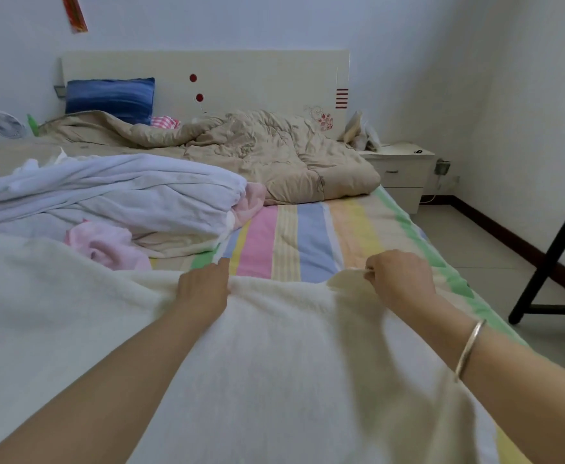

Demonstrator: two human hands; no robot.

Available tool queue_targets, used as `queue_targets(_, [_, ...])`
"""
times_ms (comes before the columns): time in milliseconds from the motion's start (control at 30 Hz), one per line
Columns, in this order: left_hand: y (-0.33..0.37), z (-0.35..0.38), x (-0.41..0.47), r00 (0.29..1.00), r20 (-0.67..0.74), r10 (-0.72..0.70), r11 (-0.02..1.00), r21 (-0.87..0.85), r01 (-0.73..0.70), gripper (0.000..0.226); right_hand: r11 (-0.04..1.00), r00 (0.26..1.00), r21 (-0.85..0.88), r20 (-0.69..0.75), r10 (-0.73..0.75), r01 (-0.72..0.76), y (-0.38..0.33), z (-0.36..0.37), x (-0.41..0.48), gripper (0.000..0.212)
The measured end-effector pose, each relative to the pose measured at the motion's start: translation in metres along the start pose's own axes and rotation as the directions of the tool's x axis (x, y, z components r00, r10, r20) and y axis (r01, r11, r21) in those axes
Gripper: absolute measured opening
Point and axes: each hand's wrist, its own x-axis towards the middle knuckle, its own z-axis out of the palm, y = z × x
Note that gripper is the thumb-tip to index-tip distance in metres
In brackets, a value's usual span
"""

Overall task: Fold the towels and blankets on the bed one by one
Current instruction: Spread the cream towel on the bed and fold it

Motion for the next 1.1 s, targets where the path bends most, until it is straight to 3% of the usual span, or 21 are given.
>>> queue_targets(67, [0.007,-0.007,0.017,0.995,-0.102,-0.024,0.995,0.098,0.034,0.031,0.972,0.990,0.187,0.020,0.142,-0.143,0.006,0.005,0.018,0.018])
queue_targets(100, [0.011,-0.011,0.025,0.983,-0.179,-0.041,0.993,0.097,0.059,0.024,0.901,0.966,0.349,0.067,0.250,-0.257,0.010,0.005,0.025,0.020])
queue_targets(167, [0.021,-0.017,0.037,0.926,-0.375,-0.033,0.995,0.076,0.066,0.023,0.631,0.885,0.645,0.165,0.436,-0.431,0.017,0.005,0.040,0.021])
queue_targets(233, [0.023,-0.019,0.045,0.855,-0.518,-0.031,0.997,0.048,0.065,0.034,0.404,0.807,0.792,0.179,0.563,-0.457,0.025,0.009,0.055,0.020])
queue_targets(267, [0.022,-0.015,0.045,0.842,-0.539,-0.029,0.998,0.027,0.052,0.035,0.333,0.777,0.831,0.174,0.605,-0.445,0.027,0.012,0.059,0.019])
queue_targets(300, [0.020,-0.005,0.045,0.873,-0.486,-0.027,0.999,0.006,0.035,0.032,0.300,0.772,0.850,0.178,0.611,-0.433,0.028,0.018,0.062,0.016])
queue_targets(333, [0.019,0.008,0.043,0.918,-0.396,-0.030,1.000,-0.015,0.026,0.029,0.304,0.795,0.854,0.188,0.576,-0.422,0.026,0.024,0.062,0.010])
queue_targets(400, [0.015,0.041,0.035,0.989,-0.142,-0.025,1.000,-0.022,0.023,0.042,0.382,0.863,0.803,0.295,0.410,-0.456,0.019,0.044,0.054,0.044])
queue_targets(467, [0.007,0.058,0.029,0.998,0.057,-0.033,0.998,-0.046,0.036,0.053,0.561,0.888,0.689,0.374,0.266,-0.458,0.011,0.059,0.038,0.068])
queue_targets(500, [0.005,0.061,0.027,0.998,0.065,-0.021,0.999,-0.031,0.023,0.054,0.663,0.911,0.633,0.353,0.212,-0.400,0.008,0.062,0.030,0.070])
queue_targets(567, [0.002,0.056,0.020,0.994,-0.081,0.079,0.996,0.051,-0.075,0.050,0.817,0.956,0.522,0.270,0.113,-0.244,0.003,0.061,0.014,0.065])
queue_targets(633, [0.009,0.048,0.004,0.946,-0.272,0.176,0.984,0.040,-0.172,0.040,0.880,0.971,0.449,0.232,0.052,-0.154,-0.003,0.045,-0.006,0.056])
queue_targets(700, [0.026,0.035,-0.028,0.943,-0.273,0.193,0.964,-0.128,-0.235,0.035,0.925,0.965,0.370,0.260,-0.017,-0.084,-0.011,0.025,-0.041,0.049])
queue_targets(800, [0.049,0.014,-0.095,0.940,-0.246,0.238,0.885,-0.345,-0.314,0.046,0.958,0.922,0.286,0.376,-0.089,-0.025,-0.025,0.000,-0.115,0.053])
queue_targets(900, [0.056,0.003,-0.174,0.884,-0.284,0.371,0.846,-0.290,-0.448,0.049,0.964,0.895,0.262,0.438,-0.083,-0.039,-0.029,-0.030,-0.187,0.057])
queue_targets(1000, [0.050,-0.003,-0.259,0.868,-0.115,0.483,0.789,-0.373,-0.488,0.074,0.946,0.879,0.310,0.472,-0.063,-0.098,-0.028,-0.064,-0.249,0.057])
queue_targets(1100, [0.029,-0.011,-0.323,0.861,-0.063,0.504,0.782,-0.391,-0.486,0.091,0.902,0.885,0.388,0.465,-0.016,-0.188,-0.025,-0.094,-0.306,0.061])
